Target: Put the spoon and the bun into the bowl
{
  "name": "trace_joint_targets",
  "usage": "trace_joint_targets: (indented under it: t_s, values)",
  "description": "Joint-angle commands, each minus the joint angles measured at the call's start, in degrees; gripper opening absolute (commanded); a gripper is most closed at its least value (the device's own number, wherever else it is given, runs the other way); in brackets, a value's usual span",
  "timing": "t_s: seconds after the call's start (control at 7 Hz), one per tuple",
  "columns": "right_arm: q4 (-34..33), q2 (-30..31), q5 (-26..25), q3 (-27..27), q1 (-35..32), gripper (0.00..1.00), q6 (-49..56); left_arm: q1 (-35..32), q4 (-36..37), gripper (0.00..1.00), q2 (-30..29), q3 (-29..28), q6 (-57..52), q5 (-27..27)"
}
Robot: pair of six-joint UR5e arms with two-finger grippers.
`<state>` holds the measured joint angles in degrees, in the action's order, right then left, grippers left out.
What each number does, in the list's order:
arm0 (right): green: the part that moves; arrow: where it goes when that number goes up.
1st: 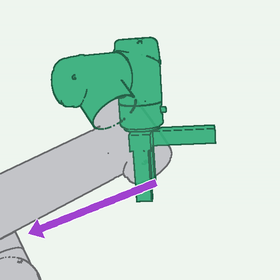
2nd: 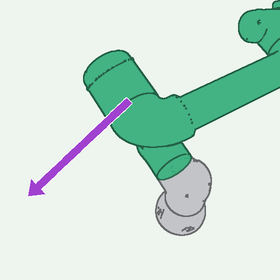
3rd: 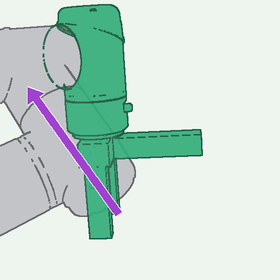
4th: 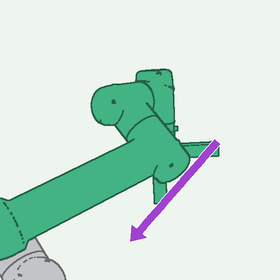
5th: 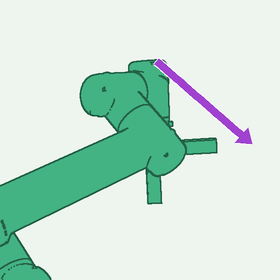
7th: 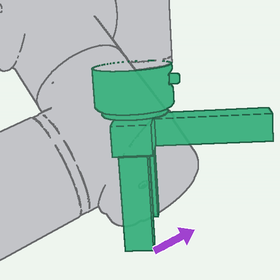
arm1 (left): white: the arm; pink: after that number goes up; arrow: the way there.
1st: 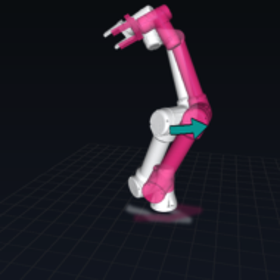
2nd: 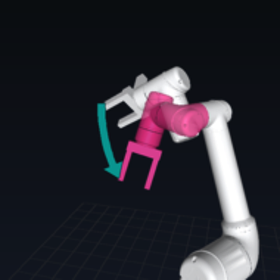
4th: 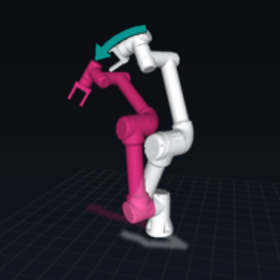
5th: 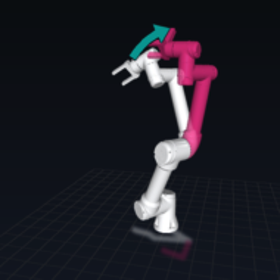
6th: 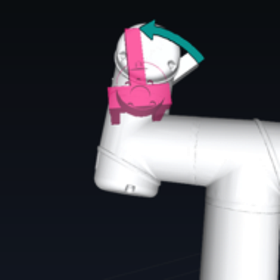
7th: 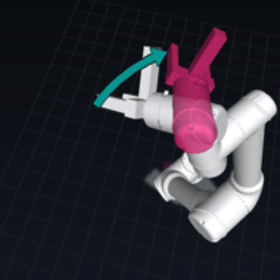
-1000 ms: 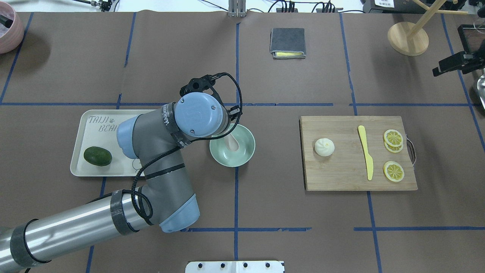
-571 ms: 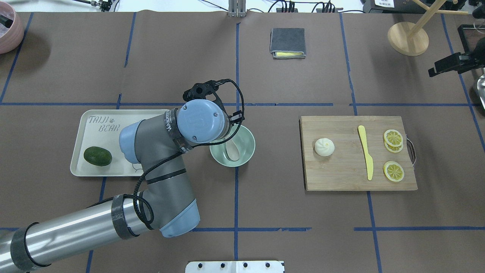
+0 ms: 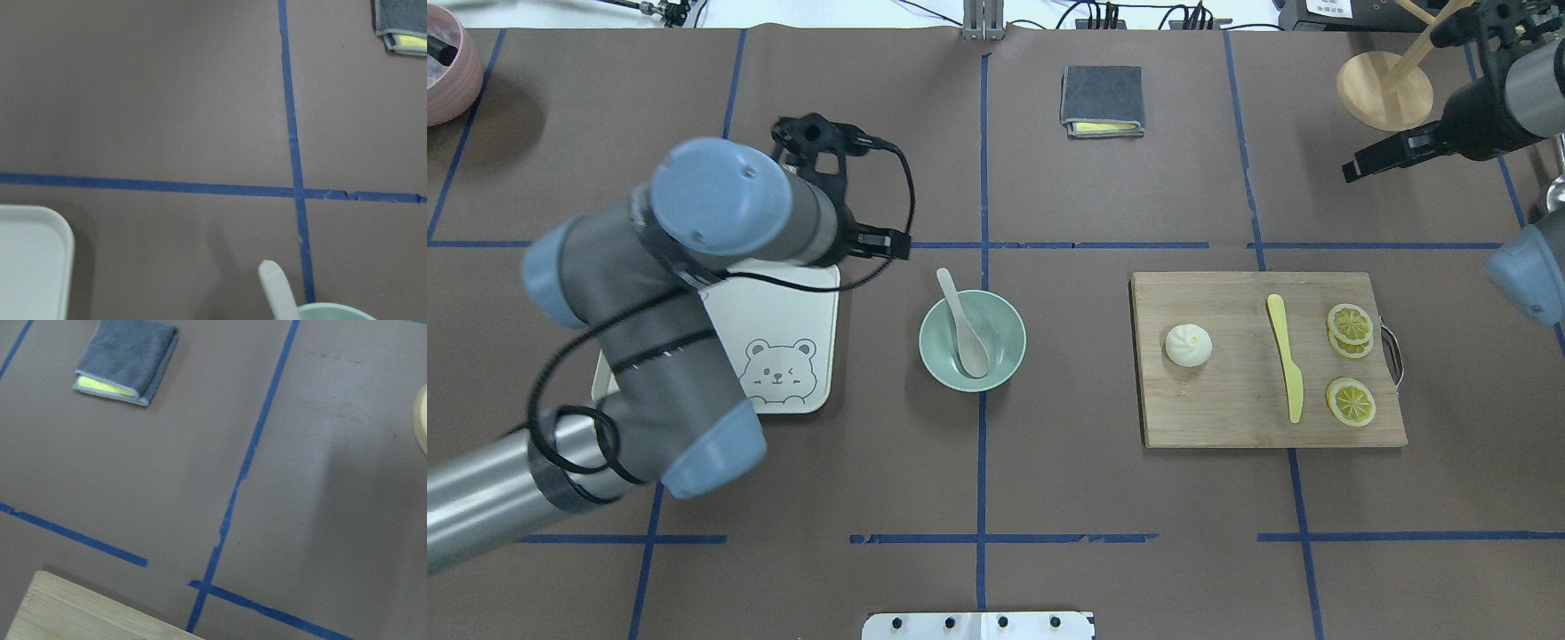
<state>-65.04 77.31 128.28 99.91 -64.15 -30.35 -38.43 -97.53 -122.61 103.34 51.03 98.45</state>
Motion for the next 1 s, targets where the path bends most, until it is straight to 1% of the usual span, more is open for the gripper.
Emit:
trace_joint_targets:
  t_s: [0.0, 0.14, 0.29, 0.43, 0.57, 0.71, 0.86]
  values:
    - [-2.96, -2.07, -0.58, 3.08, 3.67, 1.00, -1.54, -14.15, 0.76, 1.00, 6.03, 1.07, -29.89, 9.43]
    - [-12.38, -6.60, -0.66, 6.23, 5.16, 1.00, -4.26, -23.53, 0.85, 1.00, 9.02, 0.20, -42.47, 16.61]
    - [-22.92, -10.04, -2.23, 10.52, 7.09, 1.00, -5.24, -31.54, 1.37, 1.00, 14.10, -1.98, -48.34, 26.34]
    - [-27.81, -10.68, -6.42, 13.96, 10.94, 1.00, -7.69, -38.06, 0.77, 1.00, 20.16, -5.05, -52.75, 32.01]
    - [-27.51, -10.51, -10.03, 14.26, 14.54, 1.00, -11.45, -44.30, 1.11, 1.00, 21.96, -9.87, -58.19, 32.07]
    - [-27.07, -10.34, -11.63, 14.26, 16.41, 1.00, -12.45, -49.24, 1.90, 1.00, 22.15, -15.40, -65.72, 32.07]
    - [-26.98, -9.73, -11.65, 14.35, 17.04, 1.00, -12.46, -50.16, 7.04, 1.00, 22.24, -16.50, -68.41, 31.63]
